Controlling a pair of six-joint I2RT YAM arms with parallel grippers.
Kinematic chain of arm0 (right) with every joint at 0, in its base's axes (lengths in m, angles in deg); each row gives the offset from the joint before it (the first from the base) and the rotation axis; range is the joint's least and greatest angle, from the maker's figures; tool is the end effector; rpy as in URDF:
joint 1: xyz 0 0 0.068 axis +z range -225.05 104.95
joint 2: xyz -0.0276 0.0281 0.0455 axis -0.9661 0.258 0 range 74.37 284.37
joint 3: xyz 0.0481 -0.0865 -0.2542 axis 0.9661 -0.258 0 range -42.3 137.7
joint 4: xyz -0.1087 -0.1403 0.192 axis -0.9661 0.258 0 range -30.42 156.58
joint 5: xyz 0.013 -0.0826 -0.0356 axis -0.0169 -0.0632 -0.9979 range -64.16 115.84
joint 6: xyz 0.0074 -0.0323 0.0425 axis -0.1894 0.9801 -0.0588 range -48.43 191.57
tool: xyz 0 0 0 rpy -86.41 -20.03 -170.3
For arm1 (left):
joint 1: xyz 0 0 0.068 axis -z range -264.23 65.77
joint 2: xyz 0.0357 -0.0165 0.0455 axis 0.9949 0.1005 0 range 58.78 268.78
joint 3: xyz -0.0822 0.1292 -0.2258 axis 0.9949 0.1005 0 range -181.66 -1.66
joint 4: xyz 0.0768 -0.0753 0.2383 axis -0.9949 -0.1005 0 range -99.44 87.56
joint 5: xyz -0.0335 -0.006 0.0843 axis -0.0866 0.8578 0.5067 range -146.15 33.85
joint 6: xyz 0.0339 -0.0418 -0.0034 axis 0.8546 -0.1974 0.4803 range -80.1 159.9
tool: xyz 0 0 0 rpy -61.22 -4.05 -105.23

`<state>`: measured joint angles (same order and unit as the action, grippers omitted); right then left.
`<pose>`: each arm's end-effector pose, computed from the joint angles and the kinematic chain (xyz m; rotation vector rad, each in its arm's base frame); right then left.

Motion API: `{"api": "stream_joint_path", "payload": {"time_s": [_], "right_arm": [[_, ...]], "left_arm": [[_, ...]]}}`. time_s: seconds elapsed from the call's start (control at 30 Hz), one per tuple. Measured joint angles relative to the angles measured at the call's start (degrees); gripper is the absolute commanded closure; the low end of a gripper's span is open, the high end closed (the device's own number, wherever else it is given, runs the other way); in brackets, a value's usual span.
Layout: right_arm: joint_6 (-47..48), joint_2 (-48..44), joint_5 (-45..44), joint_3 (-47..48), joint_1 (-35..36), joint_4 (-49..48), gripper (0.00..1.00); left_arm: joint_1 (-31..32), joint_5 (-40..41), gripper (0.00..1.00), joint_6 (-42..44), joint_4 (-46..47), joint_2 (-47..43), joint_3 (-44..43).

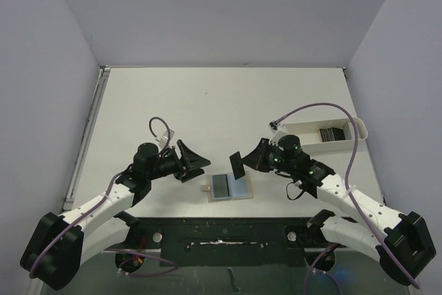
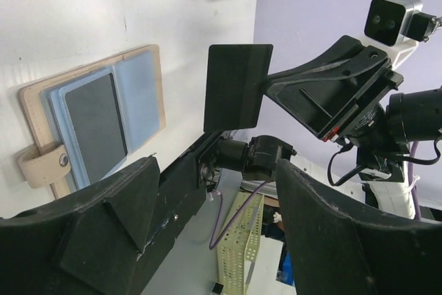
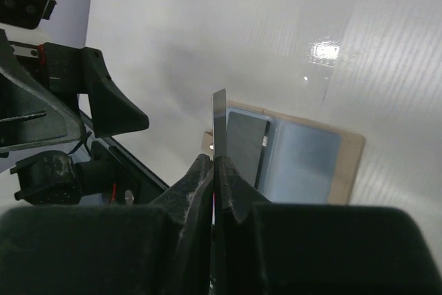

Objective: Put the credit cards into the card holder
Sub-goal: Pick up the credit card from the storage box.

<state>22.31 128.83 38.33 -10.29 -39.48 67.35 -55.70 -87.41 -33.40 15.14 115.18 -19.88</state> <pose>0.1662 0.1284 0.2356 0.1297 2.2862 1.0707 0.1679 -0.1124 0.1923 -0.4529 2.2416 -1.6028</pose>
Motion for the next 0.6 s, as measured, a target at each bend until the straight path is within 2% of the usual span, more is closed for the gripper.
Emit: {"api": "stream_joint_path", "payload": {"time_s": [0.3, 0.6], "right_arm": [[-8.22, 1.68, 2.05, -1.92, 2.58, -12.55, 1.00], [-13.68, 2.73, 4.26, -1.95, 4.70, -20.63, 1.00]], "left_arm": [[0.63, -0.02, 0.32, -5.75, 9.44, 0.90, 4.61], [1.22, 0.31, 0.38, -13.27, 23.78, 3.82, 6.51]]}}
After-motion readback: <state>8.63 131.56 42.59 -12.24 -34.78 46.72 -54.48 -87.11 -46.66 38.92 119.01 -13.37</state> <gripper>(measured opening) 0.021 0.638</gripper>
